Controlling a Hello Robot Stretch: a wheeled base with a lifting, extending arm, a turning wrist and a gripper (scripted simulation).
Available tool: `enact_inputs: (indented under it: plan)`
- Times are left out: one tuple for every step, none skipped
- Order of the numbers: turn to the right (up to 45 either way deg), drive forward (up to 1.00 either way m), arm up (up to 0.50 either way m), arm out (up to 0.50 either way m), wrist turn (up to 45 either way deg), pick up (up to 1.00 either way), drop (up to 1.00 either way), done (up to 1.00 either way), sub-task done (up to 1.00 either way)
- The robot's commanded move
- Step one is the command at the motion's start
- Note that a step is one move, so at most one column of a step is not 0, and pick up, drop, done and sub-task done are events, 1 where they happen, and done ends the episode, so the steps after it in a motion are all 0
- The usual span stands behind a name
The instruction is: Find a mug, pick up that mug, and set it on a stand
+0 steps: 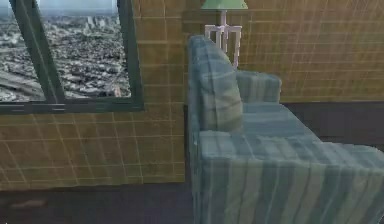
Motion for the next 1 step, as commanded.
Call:
enact_inputs:
  plan:
    - [45.0, 0.00, 0.00, 0.00, 0.0, 0.00, 0.00, 0.00, 0.00]
